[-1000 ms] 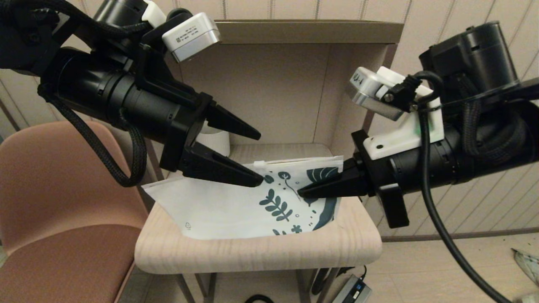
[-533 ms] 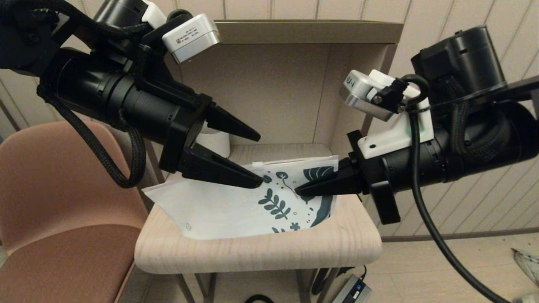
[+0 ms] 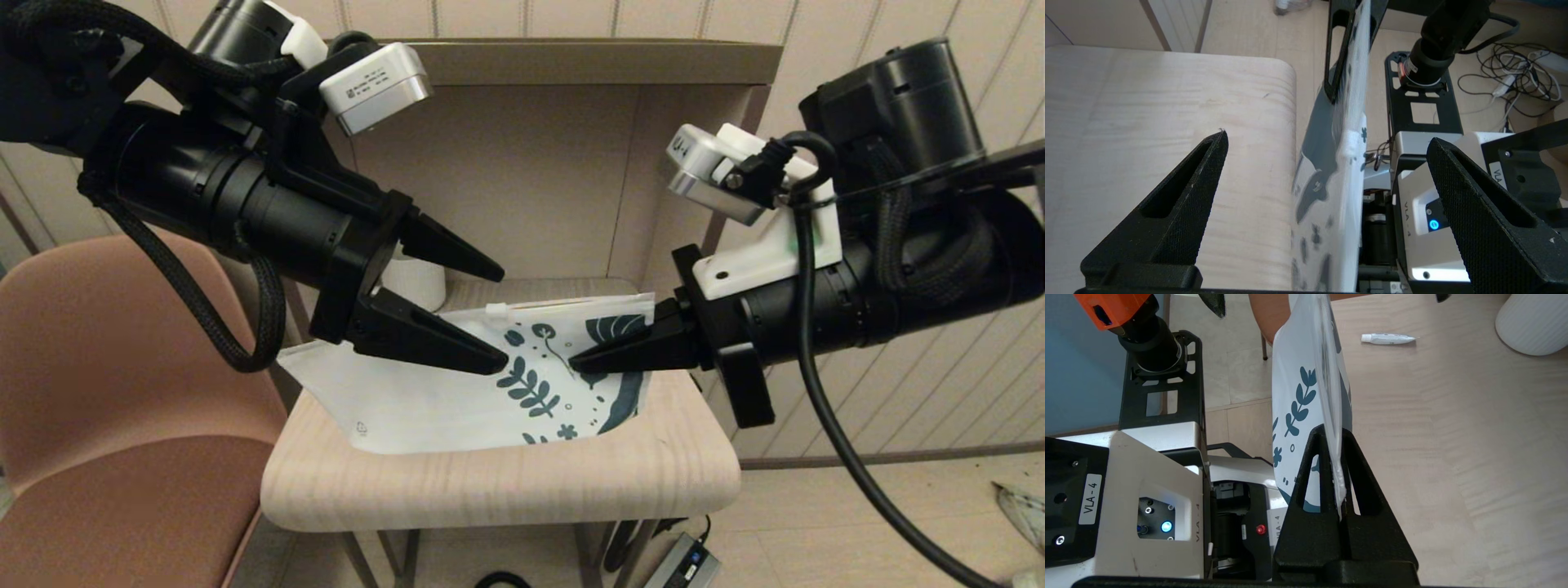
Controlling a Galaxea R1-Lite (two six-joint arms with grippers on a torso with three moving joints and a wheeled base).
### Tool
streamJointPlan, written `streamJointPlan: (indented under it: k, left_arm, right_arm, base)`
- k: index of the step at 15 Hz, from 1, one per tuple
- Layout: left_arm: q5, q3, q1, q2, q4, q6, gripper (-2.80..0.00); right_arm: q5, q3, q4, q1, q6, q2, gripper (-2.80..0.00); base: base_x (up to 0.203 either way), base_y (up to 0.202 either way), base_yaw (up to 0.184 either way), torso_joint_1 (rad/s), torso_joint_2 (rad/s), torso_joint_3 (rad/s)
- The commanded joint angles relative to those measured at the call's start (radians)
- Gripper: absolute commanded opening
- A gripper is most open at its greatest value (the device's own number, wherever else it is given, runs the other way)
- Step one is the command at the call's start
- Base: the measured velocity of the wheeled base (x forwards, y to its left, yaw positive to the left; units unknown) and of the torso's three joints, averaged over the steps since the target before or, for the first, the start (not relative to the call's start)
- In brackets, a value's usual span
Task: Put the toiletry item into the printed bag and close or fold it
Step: Open the storage bag
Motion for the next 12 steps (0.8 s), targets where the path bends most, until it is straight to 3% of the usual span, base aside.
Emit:
streamJointPlan:
  k: [1,4,5,12]
  left_arm:
    - [-0.003,-0.006,0.0,0.0,-0.002,0.003,0.0]
    - [-0.001,-0.004,0.001,-0.003,-0.003,0.004,0.0]
    - [-0.002,-0.004,0.001,-0.002,-0.002,0.005,-2.8]
    - [-0.002,-0.003,0.001,-0.001,0.005,0.007,-2.8]
  right_arm:
    - [0.004,0.003,0.002,0.004,-0.002,0.004,-2.8]
    - [0.004,-0.001,0.002,0.005,-0.001,0.008,-2.8]
    - [0.004,-0.001,0.002,0.006,-0.001,0.008,-2.8]
    - [0.004,-0.001,-0.011,0.004,-0.001,0.008,-2.8]
  base:
    - [0.0,0.0,0.0,0.0,0.0,0.0]
    - [0.0,0.0,0.0,0.0,0.0,0.0]
    - [0.0,0.0,0.0,0.0,0.0,0.0]
    - [0.0,0.0,0.0,0.0,0.0,0.0]
